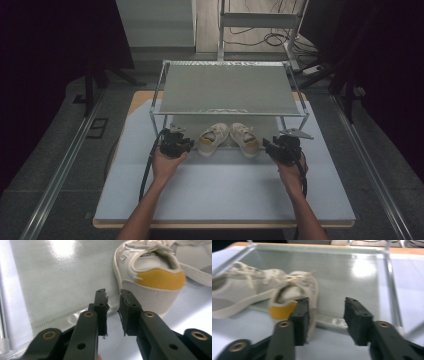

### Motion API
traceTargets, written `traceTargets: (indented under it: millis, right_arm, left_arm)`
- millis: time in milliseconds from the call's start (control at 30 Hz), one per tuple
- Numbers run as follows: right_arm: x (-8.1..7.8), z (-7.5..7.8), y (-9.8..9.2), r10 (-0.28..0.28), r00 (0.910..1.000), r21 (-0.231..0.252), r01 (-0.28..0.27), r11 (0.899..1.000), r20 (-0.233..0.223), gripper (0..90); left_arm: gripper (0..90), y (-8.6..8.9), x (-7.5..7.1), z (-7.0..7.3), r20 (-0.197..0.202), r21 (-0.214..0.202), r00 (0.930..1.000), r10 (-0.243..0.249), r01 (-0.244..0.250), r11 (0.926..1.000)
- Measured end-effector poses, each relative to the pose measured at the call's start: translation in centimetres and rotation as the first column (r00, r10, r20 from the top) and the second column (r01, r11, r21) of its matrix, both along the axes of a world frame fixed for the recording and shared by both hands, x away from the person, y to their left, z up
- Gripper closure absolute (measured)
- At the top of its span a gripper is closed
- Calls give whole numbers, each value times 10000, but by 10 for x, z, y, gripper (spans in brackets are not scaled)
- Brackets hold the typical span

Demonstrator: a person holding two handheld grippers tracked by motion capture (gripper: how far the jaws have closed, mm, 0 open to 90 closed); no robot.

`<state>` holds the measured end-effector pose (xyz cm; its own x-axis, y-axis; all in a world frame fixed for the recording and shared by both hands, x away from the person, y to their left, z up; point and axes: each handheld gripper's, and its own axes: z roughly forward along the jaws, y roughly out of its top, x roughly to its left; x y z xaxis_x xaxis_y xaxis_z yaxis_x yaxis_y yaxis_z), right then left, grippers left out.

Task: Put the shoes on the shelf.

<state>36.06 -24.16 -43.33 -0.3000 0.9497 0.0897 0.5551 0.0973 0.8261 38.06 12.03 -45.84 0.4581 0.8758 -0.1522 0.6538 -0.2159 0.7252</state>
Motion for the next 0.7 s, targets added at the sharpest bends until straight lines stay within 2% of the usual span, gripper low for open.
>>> traceTargets:
  millis: [67,100,167,200,267,367,533,633,700]
  right_arm:
    - [2,-4,-5,-72,9998,-94,70,9999,-179,672]
    - [3,-6,-7,-84,9995,-179,78,9998,-307,709]
    - [6,-13,-9,-62,9987,-239,49,9997,-515,762]
    - [7,-16,-10,-28,9980,-262,12,9997,-624,784]
    - [8,-22,-10,62,9966,-334,-90,9994,-821,819]
    - [11,-29,-9,211,9937,-273,-242,9993,-1103,843]
    - [13,-32,3,439,9924,-419,-490,9979,-1154,851]
    - [13,-34,11,605,9907,-453,-664,9968,-1215,853]
    - [12,-35,16,533,9922,-567,-600,9966,-1125,873]
  left_arm:
    - [791,1,3,-3,-52,52,10000,-37,37,10000]
    - [805,3,6,-5,-14,220,9997,-244,244,9995]
    - [820,1,8,-9,-213,192,9994,-262,267,9995]
    - [824,1,10,-10,-267,323,9988,-404,413,9986]
    - [831,-2,11,-14,-460,186,9983,-352,361,9992]
    - [833,-4,11,-16,-530,150,9977,-434,443,9989]
    - [832,-10,11,-18,-609,-23,9963,-600,600,9982]
    - [838,-11,11,-18,-579,22,9966,-586,589,9983]
    - [837,-11,11,-18,-600,-17,9964,-596,597,9982]
